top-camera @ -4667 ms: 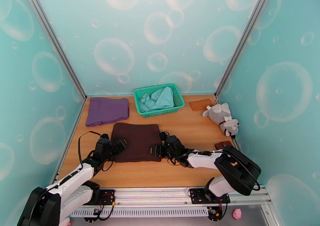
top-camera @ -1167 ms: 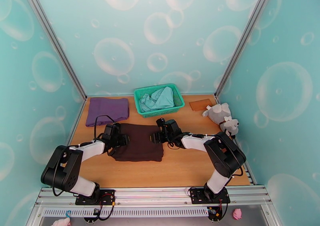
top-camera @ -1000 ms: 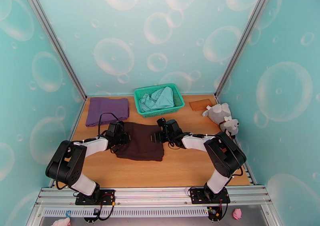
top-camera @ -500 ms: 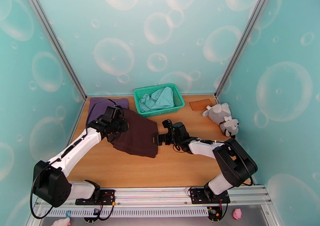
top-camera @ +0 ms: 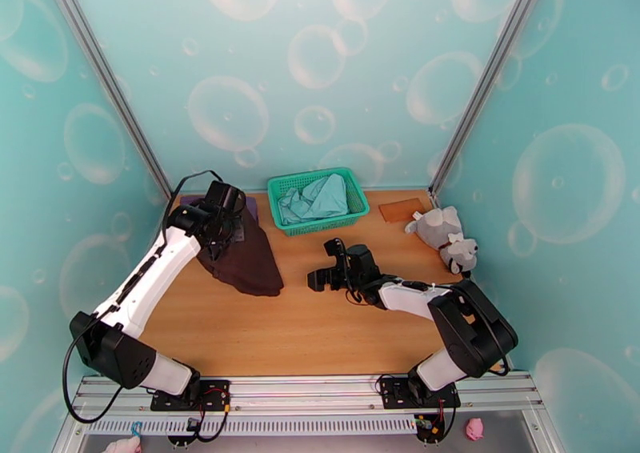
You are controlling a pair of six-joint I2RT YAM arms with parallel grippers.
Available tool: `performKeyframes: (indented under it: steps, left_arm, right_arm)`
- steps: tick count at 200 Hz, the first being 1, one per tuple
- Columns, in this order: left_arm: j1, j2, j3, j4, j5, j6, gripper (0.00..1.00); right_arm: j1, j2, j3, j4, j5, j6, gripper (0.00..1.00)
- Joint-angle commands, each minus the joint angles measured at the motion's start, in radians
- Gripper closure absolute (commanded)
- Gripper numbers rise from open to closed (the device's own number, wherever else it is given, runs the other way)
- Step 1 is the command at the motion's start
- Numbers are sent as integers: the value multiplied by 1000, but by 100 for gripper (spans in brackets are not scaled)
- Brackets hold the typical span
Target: Fold and stack the trousers
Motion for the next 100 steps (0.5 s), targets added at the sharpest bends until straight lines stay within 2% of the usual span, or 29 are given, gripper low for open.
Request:
performKeyframes:
  steps: [1,100]
  left_arm:
    - [21,49,128,2,-44,35,100]
    - [84,343,481,29,45,153,100]
  right_arm:
    - [-4,-12,-12,20,1,12,1]
    - [-4,31,4,16,-12,8,1]
